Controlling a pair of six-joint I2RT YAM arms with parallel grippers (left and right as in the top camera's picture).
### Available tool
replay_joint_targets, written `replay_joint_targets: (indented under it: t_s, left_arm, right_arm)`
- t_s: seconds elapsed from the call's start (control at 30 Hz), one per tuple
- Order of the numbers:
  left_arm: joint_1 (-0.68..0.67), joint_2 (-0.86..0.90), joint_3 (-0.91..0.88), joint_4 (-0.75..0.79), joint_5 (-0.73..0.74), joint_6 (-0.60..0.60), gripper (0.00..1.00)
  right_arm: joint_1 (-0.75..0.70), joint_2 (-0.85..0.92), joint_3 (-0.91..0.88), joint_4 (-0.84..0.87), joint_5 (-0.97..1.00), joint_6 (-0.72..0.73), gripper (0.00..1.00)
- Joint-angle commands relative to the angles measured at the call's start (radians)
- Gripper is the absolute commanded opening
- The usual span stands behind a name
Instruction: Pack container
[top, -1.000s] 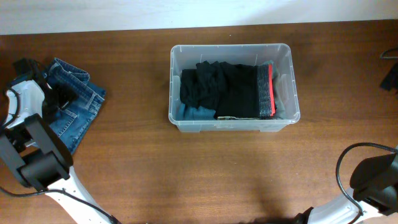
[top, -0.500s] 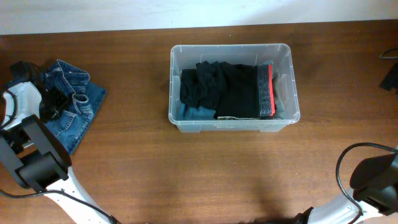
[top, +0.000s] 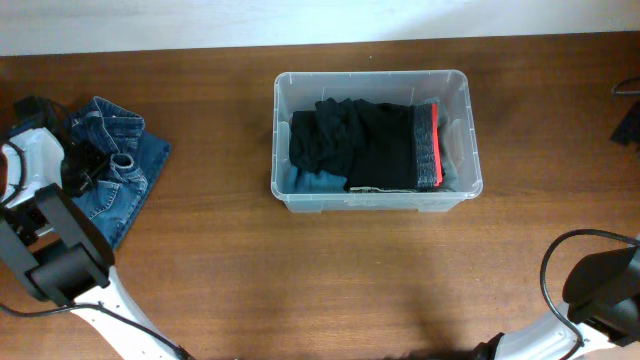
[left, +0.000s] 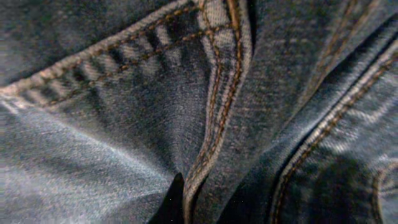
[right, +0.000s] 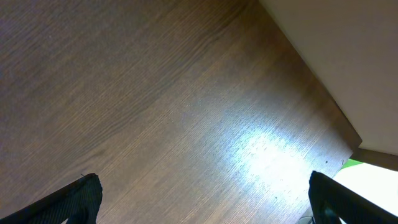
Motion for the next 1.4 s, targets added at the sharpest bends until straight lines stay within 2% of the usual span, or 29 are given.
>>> replay_joint_targets:
  t_s: [0.0,0.97,1.0,1.03,1.07,1.1,1.13,1.37]
  left_arm:
    - [-0.013,-0.010,0.031,-0.030,0.052,0.001,0.00]
    - [-0.013,-0.138,0.053,-0.041,0.077,0.002,0.00]
    - [-0.013,-0.138,0.053,-0.042,0.077,0.002,0.06]
    - [-0.013,-0.138,0.053,-0.042,0.077,0.002,0.27]
    - [-0.013,-0.138,0.053,-0.042,0.077,0.002,0.69]
    - [-0.013,-0.138,0.053,-0.042,0.077,0.002,0.92]
    - [-0.013,-0.138,0.053,-0.042,0.077,0.002,0.99]
    - [-0.013,-0.138,0.053,-0.049,0.099,0.002,0.99]
  right_arm:
    - [0.001,0.000,0.004,0.001,0.013,0.008,0.98]
    - [0.001,0.000,0.004,0.001,0.013,0.008,0.98]
    - [0.001,0.000,0.004,0.001,0.013,0.008,0.98]
    - [0.001,0.000,0.004,0.001,0.013,0.008,0.98]
    - [0.001,0.000,0.004,0.001,0.013,0.008,0.98]
    - [0.001,0.000,0.004,0.001,0.013,0.008,0.98]
    - [0.001,0.000,0.004,0.001,0.013,0.008,0.98]
    - [0.001,0.000,0.004,0.001,0.013,0.008,0.98]
